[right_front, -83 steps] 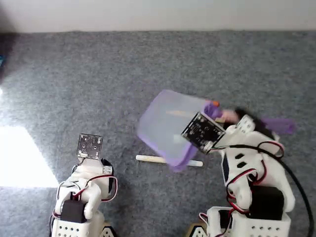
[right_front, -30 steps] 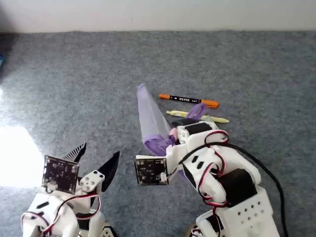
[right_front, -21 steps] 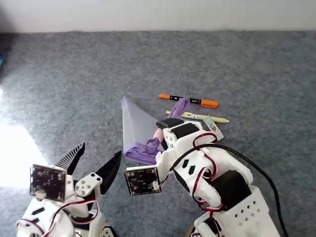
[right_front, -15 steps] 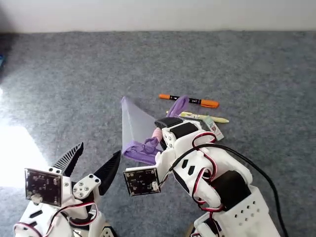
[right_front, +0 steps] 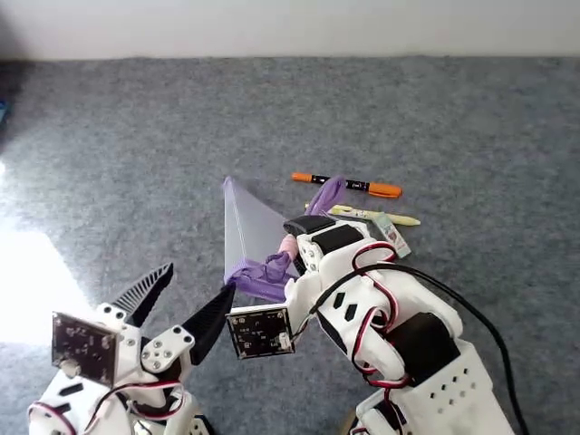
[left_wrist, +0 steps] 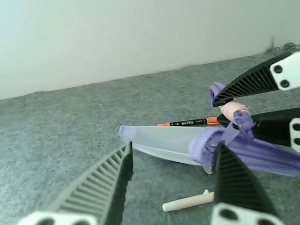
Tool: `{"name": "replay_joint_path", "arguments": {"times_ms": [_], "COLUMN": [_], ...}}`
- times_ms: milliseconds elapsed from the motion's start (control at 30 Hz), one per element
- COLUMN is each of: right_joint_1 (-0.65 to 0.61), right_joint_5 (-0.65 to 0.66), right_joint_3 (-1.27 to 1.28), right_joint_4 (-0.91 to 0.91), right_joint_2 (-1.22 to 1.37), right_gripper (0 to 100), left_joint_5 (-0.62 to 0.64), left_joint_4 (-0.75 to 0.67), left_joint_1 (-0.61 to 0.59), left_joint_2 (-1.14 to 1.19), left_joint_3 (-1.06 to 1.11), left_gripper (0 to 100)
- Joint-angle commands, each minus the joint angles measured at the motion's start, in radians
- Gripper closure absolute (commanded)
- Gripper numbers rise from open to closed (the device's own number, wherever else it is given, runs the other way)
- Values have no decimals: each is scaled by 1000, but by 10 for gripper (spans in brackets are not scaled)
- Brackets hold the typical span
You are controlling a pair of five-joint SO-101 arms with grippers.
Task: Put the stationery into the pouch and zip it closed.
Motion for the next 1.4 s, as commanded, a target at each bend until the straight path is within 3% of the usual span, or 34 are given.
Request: {"name": "replay_joint_path", "arguments": {"times_ms": [0, 433, 700, 1167, 1267, 1367], "right_joint_1": [-15, -33, -28, -19, -18, -1], "right_joint_5": [-9, -9, -9, -5, 18, 20], "right_joint_3": [-6, -6, -8, -37, -55, -81], "right_joint_4": [-15, -13, -13, -13, 21, 94], "right_joint_2": [-2, -5, -7, -8, -8, -13], "right_gripper": [991, 991, 991, 991, 991, 991], "left_joint_5": [14, -40, -166, -192, -193, -193], "left_joint_4": [-71, -103, -103, -110, -120, -141], "left_joint_1": [9, 8, 8, 15, 15, 14], "left_joint_2": [2, 2, -3, 2, 2, 2], "left_joint_3": [25, 173, 209, 268, 271, 271], "left_gripper": [749, 752, 900, 915, 983, 988]}}
